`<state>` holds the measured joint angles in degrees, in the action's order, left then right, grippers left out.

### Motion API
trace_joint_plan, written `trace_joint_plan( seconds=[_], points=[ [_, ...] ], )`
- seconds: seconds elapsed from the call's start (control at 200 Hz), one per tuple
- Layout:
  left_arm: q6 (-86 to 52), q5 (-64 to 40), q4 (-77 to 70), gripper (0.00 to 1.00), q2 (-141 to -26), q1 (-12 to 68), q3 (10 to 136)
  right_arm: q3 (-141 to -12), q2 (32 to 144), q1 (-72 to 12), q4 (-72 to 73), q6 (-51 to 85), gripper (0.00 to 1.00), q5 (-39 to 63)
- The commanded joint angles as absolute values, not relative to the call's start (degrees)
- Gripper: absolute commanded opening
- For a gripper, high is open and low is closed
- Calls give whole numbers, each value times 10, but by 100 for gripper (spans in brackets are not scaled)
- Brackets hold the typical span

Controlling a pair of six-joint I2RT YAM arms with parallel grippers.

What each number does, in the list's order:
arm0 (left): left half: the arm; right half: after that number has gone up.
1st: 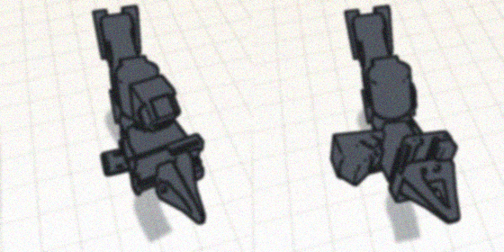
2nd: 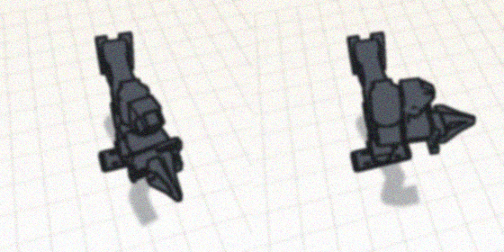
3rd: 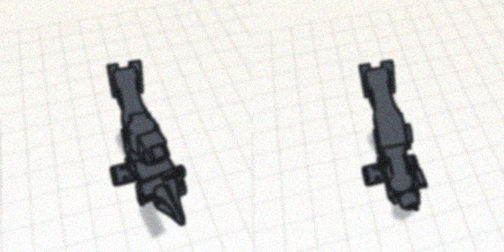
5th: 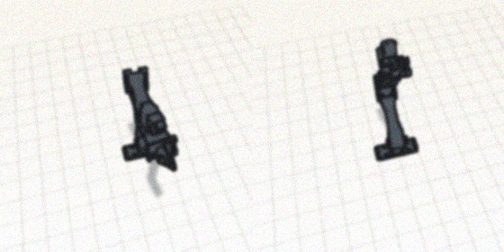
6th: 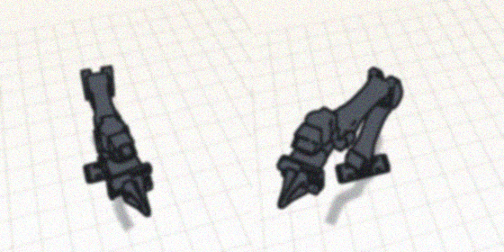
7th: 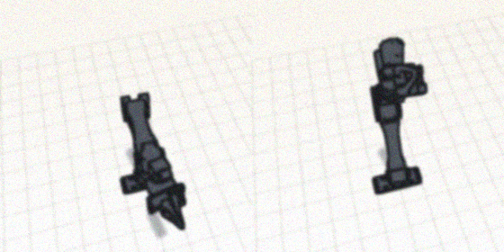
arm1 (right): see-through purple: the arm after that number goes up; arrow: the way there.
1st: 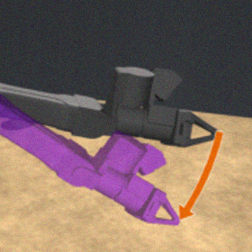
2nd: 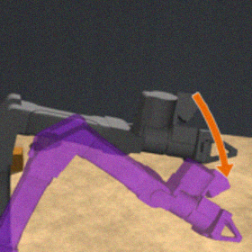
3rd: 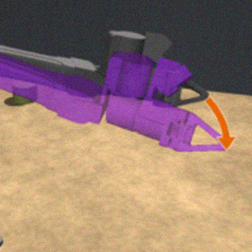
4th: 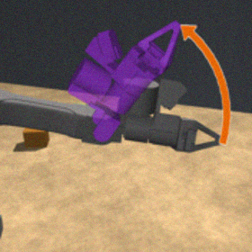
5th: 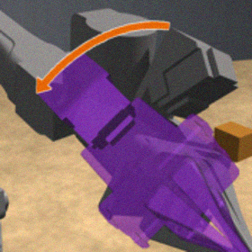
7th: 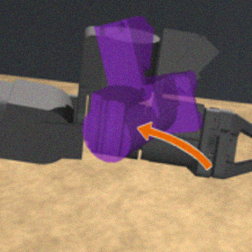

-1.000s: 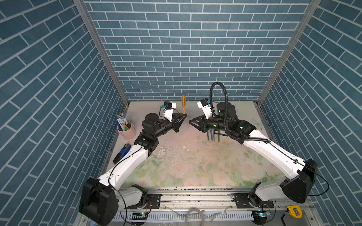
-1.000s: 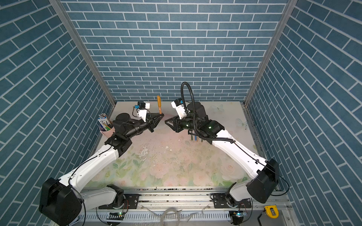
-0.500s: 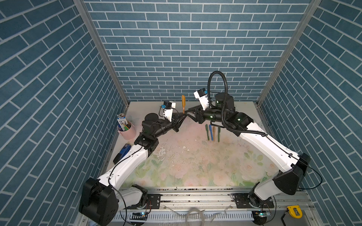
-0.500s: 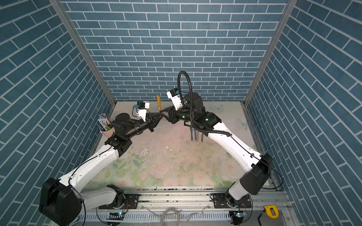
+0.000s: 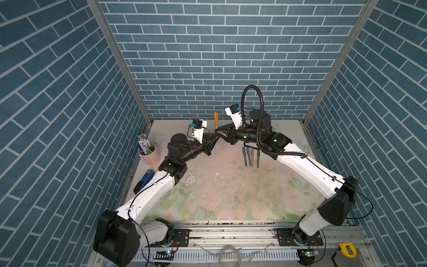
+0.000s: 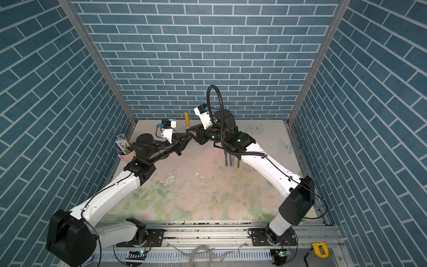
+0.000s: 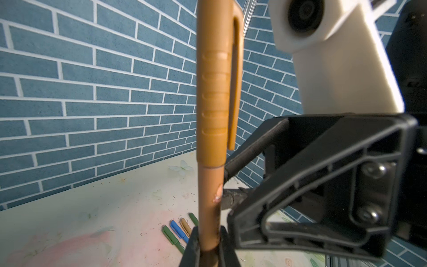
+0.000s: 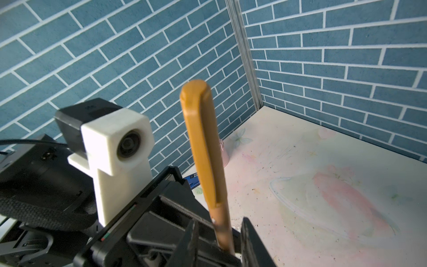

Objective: Insert pens into pen caps
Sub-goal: Place the pen at the center of the table.

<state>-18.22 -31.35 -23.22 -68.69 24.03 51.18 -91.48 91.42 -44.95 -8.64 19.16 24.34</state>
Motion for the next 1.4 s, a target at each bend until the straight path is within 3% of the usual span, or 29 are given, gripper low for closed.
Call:
trace_joint_plan(
  seconds=[0.0,0.37,0.675,0.745,0.885,0.955,1.205,1.395],
  points=[
    [-185,-323,-255,0,-687,242,514,-910,913,-448,-59,186,31,235],
    [-191,-325,-261,0,-688,242,513,-905,943,-449,-27,213,21,260],
    [-207,-325,-273,0,-694,242,510,-891,946,-449,-3,229,7,267],
    [-215,-322,-277,11,-696,242,509,-892,945,-449,-2,230,6,268],
    [-222,-313,-276,57,-697,242,506,-896,940,-448,-9,223,6,246],
    [-220,-312,-278,67,-693,242,504,-906,938,-446,-21,216,5,231],
    [-187,-303,-246,88,-661,242,505,-950,938,-406,-63,229,5,224],
    [-169,-198,-237,92,-609,242,480,-896,948,-362,-97,261,5,243]
  ],
)
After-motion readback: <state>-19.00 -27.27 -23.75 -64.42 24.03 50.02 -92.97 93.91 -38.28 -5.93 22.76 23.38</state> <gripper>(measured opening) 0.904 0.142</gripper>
